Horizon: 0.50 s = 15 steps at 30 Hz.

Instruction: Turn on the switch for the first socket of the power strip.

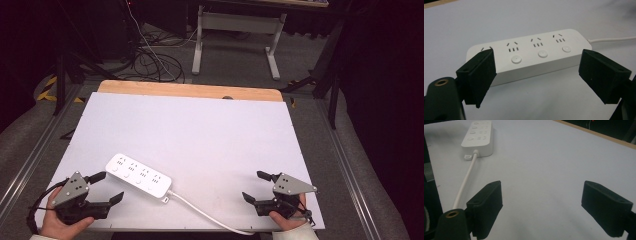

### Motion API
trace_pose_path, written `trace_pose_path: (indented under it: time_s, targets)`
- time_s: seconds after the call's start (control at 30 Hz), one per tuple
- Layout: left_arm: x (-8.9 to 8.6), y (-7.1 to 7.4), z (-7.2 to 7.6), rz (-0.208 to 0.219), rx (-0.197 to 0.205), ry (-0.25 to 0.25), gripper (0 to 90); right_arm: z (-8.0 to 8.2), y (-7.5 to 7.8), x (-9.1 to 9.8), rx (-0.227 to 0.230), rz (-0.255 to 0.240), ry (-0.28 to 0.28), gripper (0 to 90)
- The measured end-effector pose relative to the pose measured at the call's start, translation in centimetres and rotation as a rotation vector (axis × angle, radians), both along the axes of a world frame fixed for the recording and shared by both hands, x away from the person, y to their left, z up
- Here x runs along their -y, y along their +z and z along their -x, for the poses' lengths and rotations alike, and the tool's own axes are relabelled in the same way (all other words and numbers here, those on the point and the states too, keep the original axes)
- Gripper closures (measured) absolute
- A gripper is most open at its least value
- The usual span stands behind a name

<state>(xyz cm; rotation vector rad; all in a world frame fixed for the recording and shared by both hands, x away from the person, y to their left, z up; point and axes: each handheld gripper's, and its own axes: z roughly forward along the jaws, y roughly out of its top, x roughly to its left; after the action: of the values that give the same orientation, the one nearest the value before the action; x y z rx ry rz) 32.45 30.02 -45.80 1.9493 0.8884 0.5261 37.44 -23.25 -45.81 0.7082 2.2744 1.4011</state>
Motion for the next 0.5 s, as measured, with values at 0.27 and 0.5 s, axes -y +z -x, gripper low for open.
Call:
trace_pose_path:
  time_s: [0.27, 0.5]
  targets:
    - [-0.23, -0.87, 0.41, 0.009, -0.026, 0.019, 15.1, -0.08, -0.06, 0.04, -0.002, 0.005, 0.0, 17.5]
    - [-0.5, -1.1, -0.01, 0.011, -0.044, 0.065, 15.6, -0.19, -0.13, 0.02, -0.008, 0.003, 0.003, 17.5]
